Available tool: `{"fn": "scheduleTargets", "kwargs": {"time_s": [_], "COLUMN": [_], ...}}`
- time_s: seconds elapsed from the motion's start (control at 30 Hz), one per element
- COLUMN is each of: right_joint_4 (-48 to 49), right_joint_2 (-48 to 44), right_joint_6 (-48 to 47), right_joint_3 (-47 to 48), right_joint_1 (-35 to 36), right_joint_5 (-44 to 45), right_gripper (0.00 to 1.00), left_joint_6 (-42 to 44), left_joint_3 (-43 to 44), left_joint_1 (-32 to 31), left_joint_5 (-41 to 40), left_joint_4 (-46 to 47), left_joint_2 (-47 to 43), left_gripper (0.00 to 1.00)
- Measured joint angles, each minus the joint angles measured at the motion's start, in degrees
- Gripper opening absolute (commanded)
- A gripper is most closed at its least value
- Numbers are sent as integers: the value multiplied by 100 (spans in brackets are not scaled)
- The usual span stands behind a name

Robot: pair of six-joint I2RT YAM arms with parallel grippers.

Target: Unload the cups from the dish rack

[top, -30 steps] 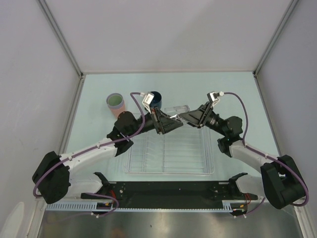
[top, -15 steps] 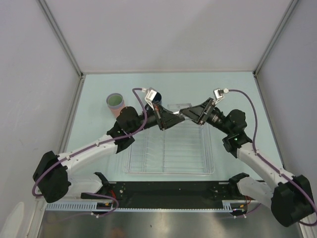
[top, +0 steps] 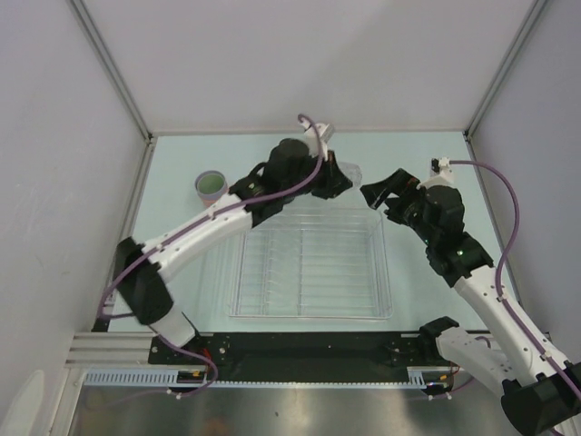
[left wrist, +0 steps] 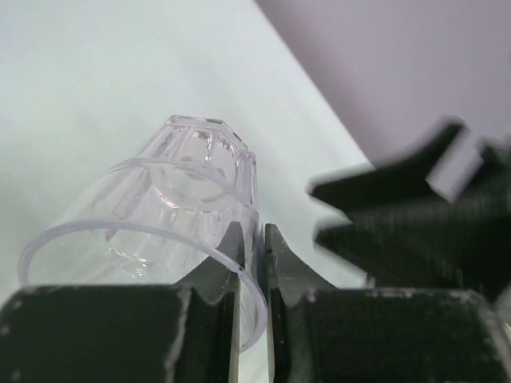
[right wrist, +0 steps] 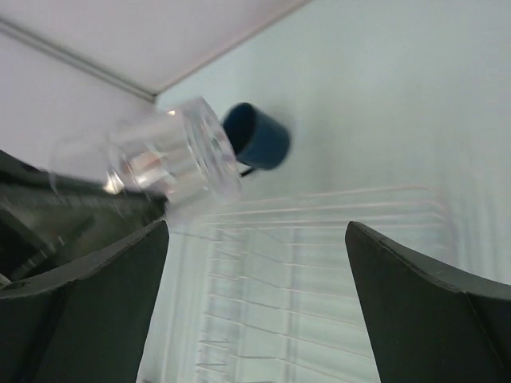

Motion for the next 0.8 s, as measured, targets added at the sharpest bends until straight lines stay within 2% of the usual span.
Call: {"fn": "scheduleTargets", "kwargs": {"time_s": [0.17, 0.3, 0.4, 0.67, 0.8], "right_joint_4": [-970, -1423, -1620, -1709, -1705], "right_joint_2": [13, 11, 11, 94, 308], "right_joint_6": [-236, -354, -382, -442, -439], "right_joint_3": [26, 168, 315, 393, 391], "right_joint_1": [0, -2, -2, 0, 0], "right_joint_5": [723, 1073, 1237, 1342, 1335], "right_gripper": [97, 97, 97, 97, 97], "left_joint_6": [498, 699, 699, 651, 647], "left_joint_3": [2949, 4266, 5047, 5418, 5460], "left_joint_1": [15, 111, 282, 874, 896], "left_joint_5": [-1095, -1663, -1775, -1777, -1727], "left_joint_4": [-2092, -3333, -4065, -4739, -4876], "left_joint_2": [2048, 3237, 3982, 4769, 5014], "left_gripper": [0, 0, 0, 0, 0]}}
